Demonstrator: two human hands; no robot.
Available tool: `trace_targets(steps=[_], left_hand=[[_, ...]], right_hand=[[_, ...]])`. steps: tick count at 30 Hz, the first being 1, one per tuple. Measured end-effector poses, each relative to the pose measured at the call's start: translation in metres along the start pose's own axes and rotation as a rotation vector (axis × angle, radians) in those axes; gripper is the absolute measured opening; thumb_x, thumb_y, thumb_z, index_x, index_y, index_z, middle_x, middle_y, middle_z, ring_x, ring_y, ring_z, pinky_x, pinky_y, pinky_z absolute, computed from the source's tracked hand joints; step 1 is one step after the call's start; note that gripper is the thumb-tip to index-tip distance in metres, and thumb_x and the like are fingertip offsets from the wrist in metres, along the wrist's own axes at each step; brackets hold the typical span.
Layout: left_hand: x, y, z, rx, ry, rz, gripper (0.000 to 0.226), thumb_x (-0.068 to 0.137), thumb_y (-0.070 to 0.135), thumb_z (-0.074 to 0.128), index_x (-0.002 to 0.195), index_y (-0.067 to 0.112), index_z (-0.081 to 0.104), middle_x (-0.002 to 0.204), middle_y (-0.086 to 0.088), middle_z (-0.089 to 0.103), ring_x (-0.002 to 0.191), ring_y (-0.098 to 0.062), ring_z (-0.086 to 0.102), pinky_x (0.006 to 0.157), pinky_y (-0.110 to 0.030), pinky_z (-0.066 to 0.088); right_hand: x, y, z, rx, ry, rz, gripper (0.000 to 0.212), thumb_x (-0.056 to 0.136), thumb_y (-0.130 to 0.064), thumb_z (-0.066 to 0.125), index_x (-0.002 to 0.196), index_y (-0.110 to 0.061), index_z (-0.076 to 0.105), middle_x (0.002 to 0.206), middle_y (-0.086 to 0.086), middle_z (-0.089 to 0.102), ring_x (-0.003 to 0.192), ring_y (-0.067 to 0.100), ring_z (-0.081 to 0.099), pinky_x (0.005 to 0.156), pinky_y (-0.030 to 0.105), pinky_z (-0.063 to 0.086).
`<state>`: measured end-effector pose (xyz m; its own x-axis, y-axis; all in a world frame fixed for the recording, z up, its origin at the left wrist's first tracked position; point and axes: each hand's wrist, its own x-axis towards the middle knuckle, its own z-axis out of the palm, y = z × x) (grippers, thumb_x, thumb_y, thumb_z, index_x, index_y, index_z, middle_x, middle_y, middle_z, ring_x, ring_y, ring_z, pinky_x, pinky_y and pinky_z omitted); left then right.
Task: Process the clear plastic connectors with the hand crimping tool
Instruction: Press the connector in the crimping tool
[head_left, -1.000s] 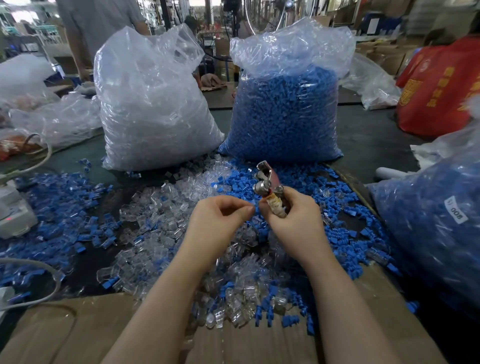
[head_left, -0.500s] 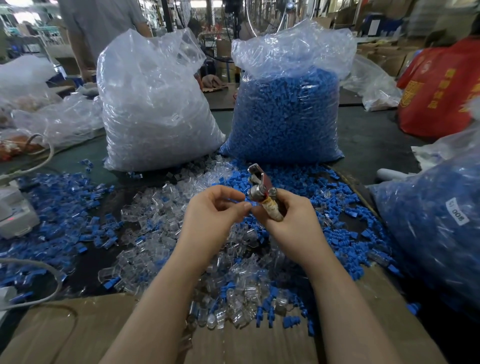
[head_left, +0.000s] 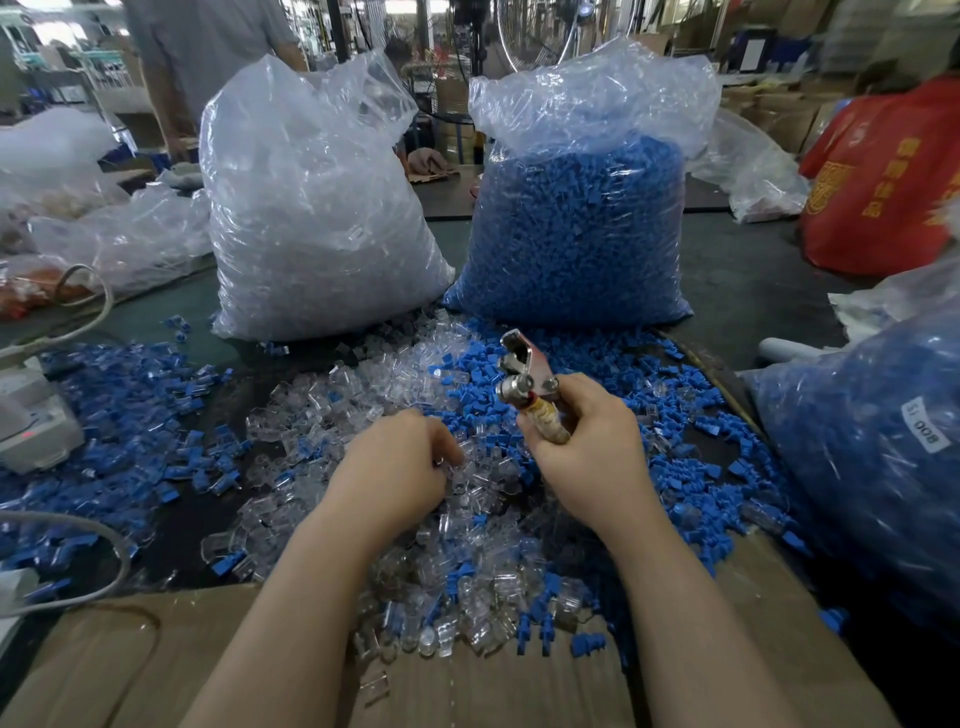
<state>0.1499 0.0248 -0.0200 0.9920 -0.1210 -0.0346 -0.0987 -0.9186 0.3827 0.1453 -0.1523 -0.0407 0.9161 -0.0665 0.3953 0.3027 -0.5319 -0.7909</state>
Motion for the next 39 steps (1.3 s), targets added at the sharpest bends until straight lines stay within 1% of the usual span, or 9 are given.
trace_targets(steps=[4,9,13,16,19,21,26,30,39], left_hand=[[0.002,0.001,0.005,0.106,0.031,0.050,0.022,0.087,0.016,0.071,0.098,0.035,0.073,0.101,0.011,0.065,0.089,-0.010,0.064,0.084,-0.031,0.056],[0.007,-0.001,0.008,0.060,0.019,0.025,0.016,0.087,0.020,0.073,0.082,0.035,0.070,0.085,0.013,0.063,0.076,-0.006,0.062,0.072,-0.024,0.051],[0.006,-0.005,0.010,-0.150,0.108,-0.032,0.014,0.085,0.027,0.075,0.075,0.030,0.066,0.075,0.015,0.068,0.068,0.001,0.063,0.066,-0.022,0.053],[0.005,-0.002,0.009,-0.547,0.195,-0.075,0.010,0.083,0.026,0.077,0.081,0.027,0.068,0.069,0.011,0.071,0.062,0.002,0.066,0.057,-0.012,0.049],[0.004,0.003,0.005,-1.023,0.138,-0.100,0.015,0.082,0.011,0.077,0.094,0.013,0.068,0.083,-0.004,0.076,0.078,-0.016,0.074,0.074,-0.029,0.059],[0.003,0.005,0.003,-1.168,0.106,-0.075,0.020,0.079,0.003,0.077,0.096,0.008,0.068,0.089,-0.010,0.076,0.083,-0.021,0.074,0.077,-0.029,0.060],[0.001,0.009,0.001,-1.382,0.018,-0.028,0.032,0.065,0.009,0.078,0.097,0.005,0.070,0.088,-0.008,0.076,0.085,-0.018,0.073,0.073,-0.020,0.057],[0.000,0.010,0.000,-1.538,-0.084,-0.029,0.033,0.072,0.010,0.072,0.104,0.003,0.068,0.092,-0.010,0.076,0.083,-0.015,0.074,0.071,-0.021,0.058],[-0.002,0.015,0.000,-1.541,-0.114,-0.008,0.032,0.074,0.009,0.069,0.105,0.004,0.068,0.088,-0.008,0.075,0.079,-0.013,0.072,0.073,-0.022,0.058]], right_hand=[[0.001,0.000,0.001,0.012,0.021,0.057,0.017,0.083,-0.021,0.075,0.092,-0.030,0.064,0.081,-0.014,0.066,0.078,0.010,0.062,0.072,0.040,0.054],[0.001,0.000,0.000,0.052,0.043,0.077,0.015,0.082,-0.024,0.077,0.092,-0.028,0.067,0.078,-0.014,0.067,0.077,0.009,0.063,0.074,0.042,0.054],[0.001,-0.002,0.000,0.102,0.035,0.084,0.011,0.084,-0.026,0.076,0.092,-0.023,0.069,0.079,-0.009,0.069,0.078,0.013,0.065,0.075,0.044,0.055],[0.002,-0.003,-0.001,0.134,0.032,0.091,0.007,0.086,-0.025,0.074,0.091,-0.022,0.069,0.077,-0.007,0.069,0.075,0.012,0.064,0.073,0.041,0.055],[0.001,-0.005,-0.002,0.184,0.028,0.094,0.006,0.087,-0.025,0.073,0.086,-0.028,0.068,0.075,-0.007,0.068,0.072,0.010,0.063,0.068,0.031,0.053],[0.001,-0.006,-0.002,0.240,0.029,0.092,0.010,0.087,-0.024,0.073,0.084,-0.031,0.067,0.076,-0.006,0.069,0.074,0.010,0.064,0.067,0.024,0.051],[0.000,-0.010,-0.003,0.300,0.023,0.069,0.013,0.088,-0.021,0.073,0.082,-0.029,0.065,0.079,-0.008,0.068,0.073,0.010,0.063,0.061,0.015,0.048],[-0.001,-0.013,-0.004,0.350,0.016,0.044,0.019,0.089,-0.017,0.072,0.080,-0.031,0.063,0.079,-0.012,0.067,0.068,0.002,0.060,0.062,0.014,0.047],[-0.002,-0.020,-0.004,0.412,-0.001,-0.017,0.024,0.088,-0.013,0.073,0.081,-0.034,0.062,0.072,-0.024,0.066,0.070,-0.004,0.062,0.064,0.010,0.047]])
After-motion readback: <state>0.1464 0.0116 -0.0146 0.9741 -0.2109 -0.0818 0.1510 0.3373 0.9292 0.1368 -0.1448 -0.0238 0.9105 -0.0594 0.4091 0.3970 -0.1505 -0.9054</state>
